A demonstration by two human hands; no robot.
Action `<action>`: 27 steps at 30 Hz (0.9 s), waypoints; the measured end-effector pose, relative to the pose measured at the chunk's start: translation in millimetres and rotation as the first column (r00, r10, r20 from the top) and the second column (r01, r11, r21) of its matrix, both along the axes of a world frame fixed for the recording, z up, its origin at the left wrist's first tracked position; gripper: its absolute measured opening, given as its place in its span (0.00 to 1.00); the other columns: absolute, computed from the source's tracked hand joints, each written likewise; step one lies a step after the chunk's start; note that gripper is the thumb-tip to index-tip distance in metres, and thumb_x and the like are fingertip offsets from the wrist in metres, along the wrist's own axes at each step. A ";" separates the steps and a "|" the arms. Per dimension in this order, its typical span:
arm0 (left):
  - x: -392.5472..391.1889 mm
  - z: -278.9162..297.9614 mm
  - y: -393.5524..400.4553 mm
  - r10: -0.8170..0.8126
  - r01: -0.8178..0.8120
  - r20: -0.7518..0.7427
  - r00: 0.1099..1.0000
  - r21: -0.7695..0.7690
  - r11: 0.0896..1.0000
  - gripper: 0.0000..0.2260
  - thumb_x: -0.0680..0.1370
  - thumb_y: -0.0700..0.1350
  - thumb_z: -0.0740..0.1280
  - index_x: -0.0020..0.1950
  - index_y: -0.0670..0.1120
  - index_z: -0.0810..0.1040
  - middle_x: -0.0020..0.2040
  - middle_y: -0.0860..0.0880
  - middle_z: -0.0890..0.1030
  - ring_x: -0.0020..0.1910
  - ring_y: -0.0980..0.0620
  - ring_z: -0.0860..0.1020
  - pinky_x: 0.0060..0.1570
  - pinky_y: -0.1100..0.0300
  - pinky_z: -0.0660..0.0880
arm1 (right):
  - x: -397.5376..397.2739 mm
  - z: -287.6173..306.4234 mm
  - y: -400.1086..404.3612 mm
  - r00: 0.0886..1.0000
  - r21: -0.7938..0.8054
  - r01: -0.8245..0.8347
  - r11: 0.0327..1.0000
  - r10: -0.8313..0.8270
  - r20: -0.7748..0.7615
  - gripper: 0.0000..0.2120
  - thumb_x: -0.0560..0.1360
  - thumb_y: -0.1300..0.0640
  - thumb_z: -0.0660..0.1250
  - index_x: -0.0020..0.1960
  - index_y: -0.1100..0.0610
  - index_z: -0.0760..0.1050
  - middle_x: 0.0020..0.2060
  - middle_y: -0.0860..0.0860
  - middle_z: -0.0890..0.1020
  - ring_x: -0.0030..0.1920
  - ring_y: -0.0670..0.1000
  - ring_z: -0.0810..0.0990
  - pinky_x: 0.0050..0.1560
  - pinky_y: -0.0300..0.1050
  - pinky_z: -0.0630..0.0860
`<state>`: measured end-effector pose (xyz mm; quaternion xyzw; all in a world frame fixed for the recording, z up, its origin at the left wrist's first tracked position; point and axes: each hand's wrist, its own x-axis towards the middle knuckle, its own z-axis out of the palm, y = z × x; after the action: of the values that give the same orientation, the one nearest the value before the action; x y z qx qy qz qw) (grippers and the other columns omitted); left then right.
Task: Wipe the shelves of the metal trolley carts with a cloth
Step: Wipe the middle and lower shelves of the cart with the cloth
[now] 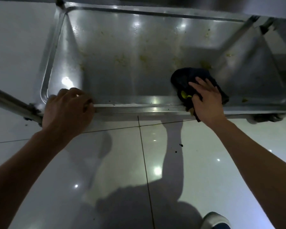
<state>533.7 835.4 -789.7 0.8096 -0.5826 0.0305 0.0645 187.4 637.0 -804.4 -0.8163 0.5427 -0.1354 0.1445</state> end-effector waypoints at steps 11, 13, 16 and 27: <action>23.3 1.8 2.8 0.047 -0.047 -0.001 0.999 -0.028 0.998 0.11 0.80 0.48 0.64 0.44 0.47 0.84 0.49 0.48 0.82 0.44 0.43 0.78 0.45 0.50 0.72 | 102.6 -2.8 -2.0 0.986 0.012 -0.104 0.994 0.105 -0.127 0.28 0.76 0.50 0.51 0.75 0.51 0.68 0.78 0.51 0.63 0.79 0.57 0.55 0.77 0.60 0.49; 26.7 1.9 6.2 0.020 -0.019 0.019 1.000 -0.034 0.999 0.12 0.81 0.49 0.61 0.44 0.49 0.83 0.48 0.50 0.82 0.43 0.45 0.78 0.42 0.53 0.67 | 138.5 -5.9 5.3 0.978 0.018 -0.173 0.985 0.174 -0.111 0.28 0.77 0.51 0.51 0.75 0.51 0.67 0.78 0.51 0.62 0.79 0.56 0.54 0.78 0.59 0.47; 32.2 -0.7 12.2 -0.004 0.004 -0.005 1.000 -0.032 0.999 0.13 0.82 0.49 0.60 0.52 0.52 0.84 0.54 0.53 0.83 0.48 0.45 0.79 0.45 0.52 0.69 | 195.0 -13.0 16.0 0.950 0.028 -0.291 0.956 0.292 -0.113 0.23 0.81 0.54 0.54 0.76 0.50 0.66 0.79 0.49 0.61 0.80 0.55 0.52 0.78 0.59 0.44; 39.0 -4.8 24.2 -0.038 0.040 -0.063 0.997 0.028 0.999 0.17 0.82 0.50 0.55 0.67 0.54 0.78 0.64 0.55 0.78 0.58 0.51 0.78 0.47 0.54 0.70 | 357.4 -3.4 54.9 0.784 0.153 -0.619 0.770 0.619 0.054 0.23 0.81 0.58 0.54 0.74 0.46 0.69 0.79 0.45 0.61 0.80 0.50 0.50 0.78 0.56 0.39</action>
<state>572.7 859.7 -794.5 0.7994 -0.5965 -0.0044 0.0715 544.8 691.9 -807.9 -0.9347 0.2531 -0.0356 0.2470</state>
